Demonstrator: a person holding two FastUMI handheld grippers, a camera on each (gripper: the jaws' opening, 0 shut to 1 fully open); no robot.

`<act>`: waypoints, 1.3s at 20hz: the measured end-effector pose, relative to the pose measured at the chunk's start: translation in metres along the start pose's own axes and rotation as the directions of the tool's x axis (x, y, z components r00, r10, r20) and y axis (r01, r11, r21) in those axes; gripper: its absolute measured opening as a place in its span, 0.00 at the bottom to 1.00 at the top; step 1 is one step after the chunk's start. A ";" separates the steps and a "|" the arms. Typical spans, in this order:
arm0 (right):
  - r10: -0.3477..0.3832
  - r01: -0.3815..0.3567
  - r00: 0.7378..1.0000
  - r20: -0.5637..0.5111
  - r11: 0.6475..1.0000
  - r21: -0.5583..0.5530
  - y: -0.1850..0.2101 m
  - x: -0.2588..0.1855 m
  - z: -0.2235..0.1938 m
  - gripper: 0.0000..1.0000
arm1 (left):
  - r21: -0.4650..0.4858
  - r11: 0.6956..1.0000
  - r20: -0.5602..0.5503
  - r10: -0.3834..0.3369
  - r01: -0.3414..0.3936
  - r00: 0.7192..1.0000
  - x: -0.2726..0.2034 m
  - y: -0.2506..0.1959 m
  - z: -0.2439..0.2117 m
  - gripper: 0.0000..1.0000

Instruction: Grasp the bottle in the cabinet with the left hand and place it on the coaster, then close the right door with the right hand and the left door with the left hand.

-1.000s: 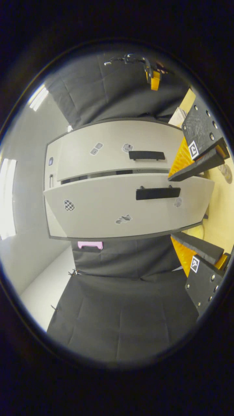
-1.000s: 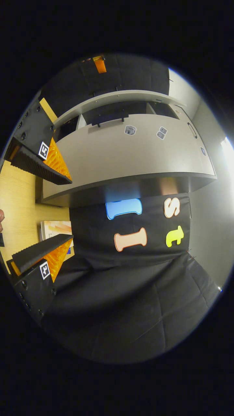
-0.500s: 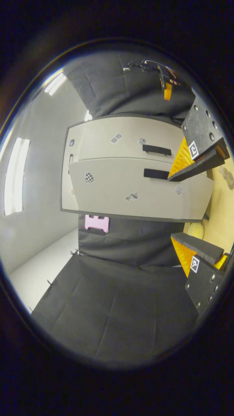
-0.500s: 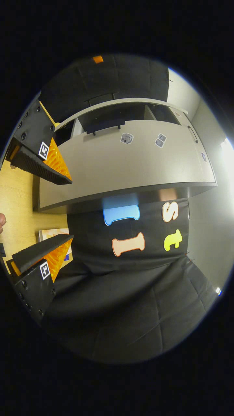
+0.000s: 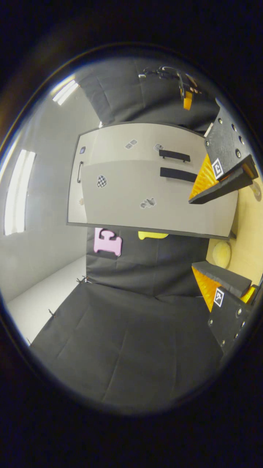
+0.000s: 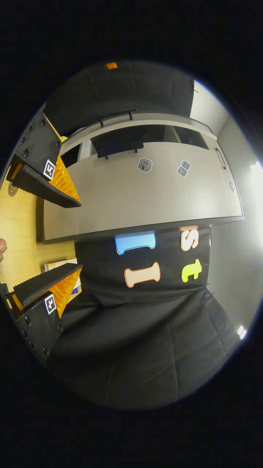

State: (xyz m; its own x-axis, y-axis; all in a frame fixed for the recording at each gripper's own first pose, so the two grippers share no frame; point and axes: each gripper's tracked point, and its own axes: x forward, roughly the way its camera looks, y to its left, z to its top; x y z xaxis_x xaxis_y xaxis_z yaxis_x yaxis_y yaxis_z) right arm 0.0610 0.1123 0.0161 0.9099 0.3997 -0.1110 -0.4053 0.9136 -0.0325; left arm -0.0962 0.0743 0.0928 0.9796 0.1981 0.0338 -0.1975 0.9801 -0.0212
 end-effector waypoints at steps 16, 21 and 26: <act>-0.013 0.013 1.000 0.024 1.000 -0.002 0.048 0.001 -0.004 0.97 | 0.067 0.995 -0.063 -0.064 0.068 0.996 -0.021 0.025 -0.027 0.91; 0.005 -0.004 1.000 0.019 1.000 -0.019 0.054 0.000 -0.007 0.97 | 0.041 0.997 -0.061 -0.061 0.064 0.996 -0.026 0.029 -0.032 0.92; 0.007 -0.006 1.000 0.014 1.000 -0.021 0.050 0.000 -0.012 0.97 | 0.024 0.998 -0.087 -0.051 0.053 0.995 -0.030 0.027 -0.043 0.91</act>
State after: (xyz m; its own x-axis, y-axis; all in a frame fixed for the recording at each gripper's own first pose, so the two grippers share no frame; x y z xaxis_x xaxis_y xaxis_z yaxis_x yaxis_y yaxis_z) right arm 0.0394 0.1573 0.0022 0.9083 0.4068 -0.0970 -0.4129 0.9092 -0.0529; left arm -0.1290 0.0941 0.0483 0.9879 0.1463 -0.0521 -0.1462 0.9892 0.0045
